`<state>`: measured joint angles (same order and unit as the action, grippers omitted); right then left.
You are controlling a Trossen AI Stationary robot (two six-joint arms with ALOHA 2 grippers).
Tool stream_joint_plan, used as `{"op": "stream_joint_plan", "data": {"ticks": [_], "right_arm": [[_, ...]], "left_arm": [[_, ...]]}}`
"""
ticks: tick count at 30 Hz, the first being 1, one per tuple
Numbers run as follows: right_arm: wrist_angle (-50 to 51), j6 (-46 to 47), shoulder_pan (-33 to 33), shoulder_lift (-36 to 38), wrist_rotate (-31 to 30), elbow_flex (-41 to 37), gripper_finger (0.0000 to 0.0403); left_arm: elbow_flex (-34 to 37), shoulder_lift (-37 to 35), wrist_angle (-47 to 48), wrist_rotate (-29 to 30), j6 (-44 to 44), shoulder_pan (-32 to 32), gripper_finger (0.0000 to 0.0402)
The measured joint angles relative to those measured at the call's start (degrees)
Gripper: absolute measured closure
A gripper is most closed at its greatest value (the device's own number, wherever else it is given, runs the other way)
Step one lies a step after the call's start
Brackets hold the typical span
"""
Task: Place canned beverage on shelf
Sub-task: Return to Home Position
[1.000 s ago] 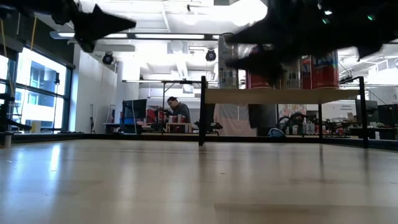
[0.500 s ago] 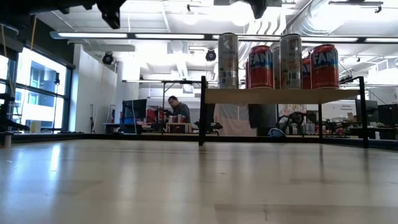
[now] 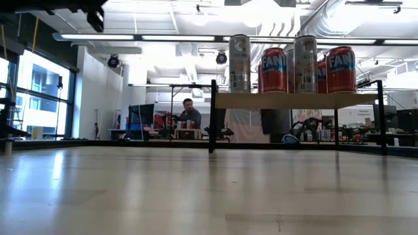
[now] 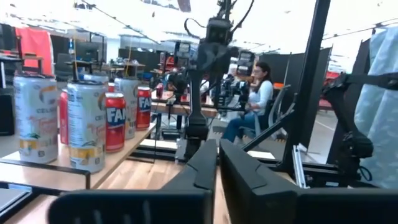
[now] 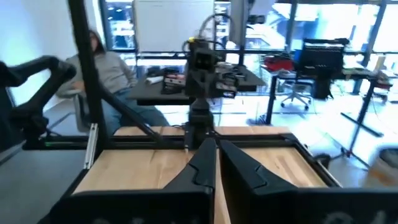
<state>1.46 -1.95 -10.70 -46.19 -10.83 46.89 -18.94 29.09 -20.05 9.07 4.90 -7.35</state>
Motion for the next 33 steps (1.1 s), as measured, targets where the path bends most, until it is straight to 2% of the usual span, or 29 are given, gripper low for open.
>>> {"op": "stream_joint_plan", "data": {"ticks": [6, 11, 26, 29, 33], "right_arm": [[0.73, 4.61, 0.0, 9.48, -2.77, -7.86, 0.0401], [0.64, 8.59, 0.0, 14.89, -2.84, -14.44, 0.0402], [0.58, 12.5, -0.02, 29.58, -4.22, -27.59, 0.0403], [0.44, 12.5, -0.02, 30.98, -4.19, -29.74, 0.0403], [-0.41, 14.96, -0.02, 32.11, -1.6, -33.7, 0.0403]], "left_arm": [[-0.02, -9.69, 11.29, 0.47, 0.65, 0.76, 0.0394], [1.18, -14.29, 16.11, 0.46, 2.98, 0.07, 0.0401], [12.73, -23.77, 12.31, 2.55, 5.05, -5.21, 0.0401], [14.75, -24.78, 12.32, -1.04, 5.69, -6.19, 0.0401], [17.94, -25.43, 7.4, -3.64, 6.52, -7.23, 0.0401]]}}
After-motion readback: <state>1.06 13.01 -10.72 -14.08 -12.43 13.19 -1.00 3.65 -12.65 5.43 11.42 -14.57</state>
